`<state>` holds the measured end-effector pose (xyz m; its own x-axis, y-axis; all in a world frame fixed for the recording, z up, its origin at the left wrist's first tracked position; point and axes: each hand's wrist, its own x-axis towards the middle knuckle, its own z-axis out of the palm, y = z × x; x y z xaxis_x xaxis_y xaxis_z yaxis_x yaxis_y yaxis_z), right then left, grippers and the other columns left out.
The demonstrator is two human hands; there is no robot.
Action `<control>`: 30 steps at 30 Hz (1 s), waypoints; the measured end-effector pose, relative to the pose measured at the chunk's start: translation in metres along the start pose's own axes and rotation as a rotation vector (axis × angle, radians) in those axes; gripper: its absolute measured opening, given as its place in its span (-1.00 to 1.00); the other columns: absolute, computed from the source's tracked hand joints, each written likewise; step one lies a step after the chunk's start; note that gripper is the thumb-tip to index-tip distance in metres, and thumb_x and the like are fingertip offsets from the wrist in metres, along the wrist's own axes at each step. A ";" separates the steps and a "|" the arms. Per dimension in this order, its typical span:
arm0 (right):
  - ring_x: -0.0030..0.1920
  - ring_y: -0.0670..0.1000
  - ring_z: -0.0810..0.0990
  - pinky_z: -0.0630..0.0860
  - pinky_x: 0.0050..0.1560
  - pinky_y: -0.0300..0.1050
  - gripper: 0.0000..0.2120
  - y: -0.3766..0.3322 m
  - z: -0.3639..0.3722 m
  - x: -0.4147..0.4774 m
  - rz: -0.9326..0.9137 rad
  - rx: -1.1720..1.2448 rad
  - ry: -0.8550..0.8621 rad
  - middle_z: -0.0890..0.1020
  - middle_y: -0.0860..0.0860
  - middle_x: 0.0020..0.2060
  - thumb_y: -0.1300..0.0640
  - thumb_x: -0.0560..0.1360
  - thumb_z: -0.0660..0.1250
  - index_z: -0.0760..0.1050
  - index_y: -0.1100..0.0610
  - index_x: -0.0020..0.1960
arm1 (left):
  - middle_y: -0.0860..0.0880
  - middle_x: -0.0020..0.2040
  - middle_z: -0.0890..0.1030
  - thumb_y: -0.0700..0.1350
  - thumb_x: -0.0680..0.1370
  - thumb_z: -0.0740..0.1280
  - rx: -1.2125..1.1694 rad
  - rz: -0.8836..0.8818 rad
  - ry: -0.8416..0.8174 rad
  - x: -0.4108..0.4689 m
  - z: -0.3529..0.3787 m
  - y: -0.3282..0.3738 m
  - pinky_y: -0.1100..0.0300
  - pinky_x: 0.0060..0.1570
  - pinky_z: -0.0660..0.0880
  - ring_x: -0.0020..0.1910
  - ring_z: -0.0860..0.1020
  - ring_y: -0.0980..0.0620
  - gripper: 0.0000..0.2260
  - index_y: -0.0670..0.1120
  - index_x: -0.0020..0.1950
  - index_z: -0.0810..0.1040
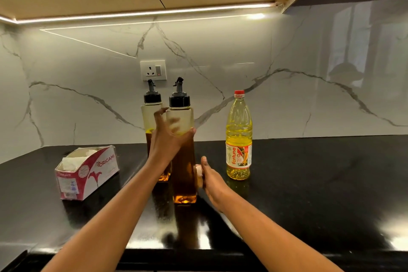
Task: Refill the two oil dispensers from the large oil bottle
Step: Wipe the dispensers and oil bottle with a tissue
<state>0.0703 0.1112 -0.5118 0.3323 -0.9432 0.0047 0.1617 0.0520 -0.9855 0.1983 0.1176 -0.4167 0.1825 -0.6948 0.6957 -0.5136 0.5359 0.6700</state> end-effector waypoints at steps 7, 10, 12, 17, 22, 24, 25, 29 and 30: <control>-0.50 -0.07 0.45 0.41 -0.26 -0.24 -0.39 -0.004 -0.004 -0.008 0.087 0.055 0.037 0.49 0.03 -0.50 -0.29 0.54 -0.09 0.46 0.13 -0.31 | -0.05 0.25 0.54 -0.01 0.35 0.45 -0.464 -0.109 -0.166 0.000 -0.009 -0.014 0.00 0.18 0.52 0.25 0.52 -0.02 -0.57 0.07 0.17 0.43; -0.25 -0.01 0.65 0.53 -0.14 -0.15 -0.33 -0.043 0.001 -0.011 -0.017 0.153 -0.044 0.67 0.09 -0.32 -0.26 0.57 -0.11 0.59 0.20 -0.08 | -0.04 0.18 0.55 -0.05 0.38 0.50 -0.521 -0.165 -0.209 0.003 -0.016 -0.021 0.08 0.14 0.54 0.18 0.56 -0.03 -0.57 0.06 0.23 0.50; -0.07 0.03 0.65 0.53 0.06 -0.07 -0.37 -0.080 0.008 -0.012 -0.134 0.196 -0.079 0.67 0.14 -0.15 -0.23 0.59 -0.09 0.54 0.23 0.13 | -0.04 0.17 0.56 -0.07 0.38 0.46 -0.522 -0.174 -0.253 0.006 -0.022 -0.022 0.17 0.06 0.56 0.19 0.56 -0.05 -0.53 0.02 0.28 0.49; 0.14 0.07 0.53 0.42 0.24 -0.03 -0.64 -0.107 0.015 -0.008 -0.283 0.127 -0.012 0.56 0.17 0.13 -0.03 0.62 0.09 0.45 0.16 0.26 | -0.02 0.20 0.60 -0.09 0.41 0.37 -0.502 -0.184 -0.288 0.009 -0.029 -0.022 0.20 0.02 0.58 0.16 0.59 0.04 -0.45 -0.09 0.40 0.40; -0.07 -0.08 0.61 0.52 -0.01 -0.18 -0.77 -0.016 0.008 -0.015 -0.055 -0.228 0.078 0.67 -0.01 -0.08 0.15 0.59 0.16 0.59 0.04 0.07 | -0.02 0.24 0.57 -0.14 0.41 0.40 -0.515 -0.184 -0.303 0.005 -0.028 -0.030 0.27 -0.02 0.57 0.17 0.59 0.06 -0.44 -0.07 0.41 0.39; -0.12 -0.02 0.62 0.53 -0.08 -0.14 -0.77 0.010 0.003 -0.018 0.057 -0.352 0.136 0.67 0.03 -0.13 0.29 0.54 0.17 0.61 0.15 -0.01 | -0.02 0.24 0.57 -0.15 0.39 0.42 -0.512 -0.183 -0.309 0.003 -0.027 -0.033 0.29 -0.02 0.56 0.17 0.59 0.05 -0.41 -0.06 0.41 0.39; -0.11 0.01 0.61 0.54 -0.05 -0.11 -0.76 0.013 0.000 -0.018 0.086 -0.370 0.171 0.66 0.05 -0.13 0.34 0.52 0.17 0.61 0.17 -0.07 | -0.02 0.23 0.58 -0.14 0.38 0.43 -0.509 -0.182 -0.312 0.001 -0.027 -0.036 0.28 -0.02 0.56 0.18 0.59 0.04 -0.41 -0.03 0.41 0.40; -0.05 0.03 0.60 0.60 -0.03 -0.11 -0.73 -0.038 -0.007 -0.014 -0.049 -0.075 0.239 0.64 0.12 -0.05 0.41 0.51 0.19 0.57 0.11 -0.12 | -0.08 0.24 0.55 -0.16 0.37 0.44 -0.520 -0.204 -0.334 -0.011 -0.024 -0.044 0.06 0.16 0.55 0.22 0.56 -0.04 -0.40 0.05 0.39 0.39; -0.05 0.02 0.59 0.60 -0.11 -0.17 -0.76 -0.060 -0.007 -0.014 -0.117 0.024 0.226 0.62 0.11 -0.06 0.40 0.53 0.20 0.57 0.14 -0.08 | -0.09 0.24 0.55 -0.16 0.37 0.44 -0.512 -0.214 -0.341 -0.014 -0.023 -0.045 0.05 0.15 0.56 0.22 0.56 -0.05 -0.40 0.07 0.38 0.39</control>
<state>0.0489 0.1190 -0.4537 0.0948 -0.9925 0.0778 0.2096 -0.0565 -0.9762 0.2380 0.1147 -0.4507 -0.0832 -0.8797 0.4682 -0.0157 0.4709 0.8820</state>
